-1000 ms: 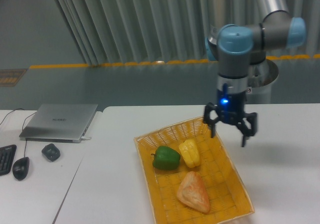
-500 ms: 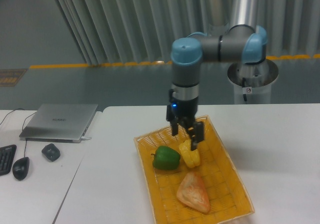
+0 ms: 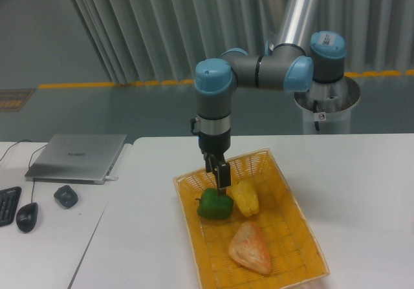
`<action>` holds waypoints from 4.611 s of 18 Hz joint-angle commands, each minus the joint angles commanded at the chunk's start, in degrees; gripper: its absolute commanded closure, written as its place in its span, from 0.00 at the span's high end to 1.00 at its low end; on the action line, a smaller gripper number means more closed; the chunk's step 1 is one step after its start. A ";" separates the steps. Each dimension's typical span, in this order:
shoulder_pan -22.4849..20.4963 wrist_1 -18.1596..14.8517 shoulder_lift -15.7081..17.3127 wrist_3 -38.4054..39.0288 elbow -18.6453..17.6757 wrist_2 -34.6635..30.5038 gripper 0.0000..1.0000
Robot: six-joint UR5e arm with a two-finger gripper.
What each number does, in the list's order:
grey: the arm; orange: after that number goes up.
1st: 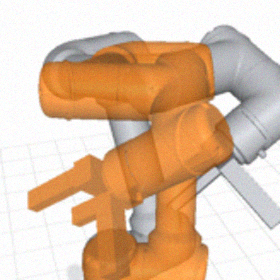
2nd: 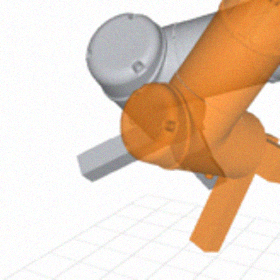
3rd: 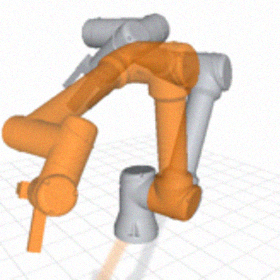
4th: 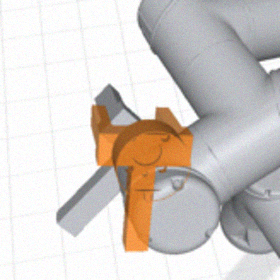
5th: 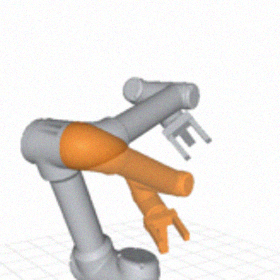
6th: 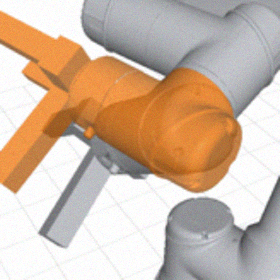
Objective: Place the green pepper on the table
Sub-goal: 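Lower the gripper onto the green bell pepper in the basket, then close the gripper around the green pepper's stem and top, then lift the green pepper out of the basket and carry it beside the basket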
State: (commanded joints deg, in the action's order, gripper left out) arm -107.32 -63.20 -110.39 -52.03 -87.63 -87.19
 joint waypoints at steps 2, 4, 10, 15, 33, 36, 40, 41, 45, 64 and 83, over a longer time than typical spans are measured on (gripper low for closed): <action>0.18 0.00 -0.09 0.09 -0.18 -0.09 1.00; 0.27 0.00 -0.53 0.35 -0.44 -0.17 1.00; 0.36 0.44 -1.23 0.61 -0.62 -1.49 1.00; 0.36 0.53 -2.46 0.53 -0.44 -2.37 1.00; 0.71 2.46 -5.10 2.28 0.00 -3.60 1.00; 0.97 2.46 -5.54 2.73 0.00 -3.69 1.00; 1.06 2.37 -5.72 2.90 -0.18 -3.69 1.00; 1.06 2.37 -5.80 2.90 -0.35 -3.60 1.00; 1.50 2.29 -6.07 3.86 -0.44 -3.87 0.69; -7.54 -1.76 1.49 6.07 0.88 -2.02 0.35; -26.71 -15.55 3.25 -26.97 0.00 -9.92 0.37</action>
State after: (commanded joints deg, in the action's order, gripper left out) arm -134.02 -78.75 -107.14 -79.00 -87.62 -97.11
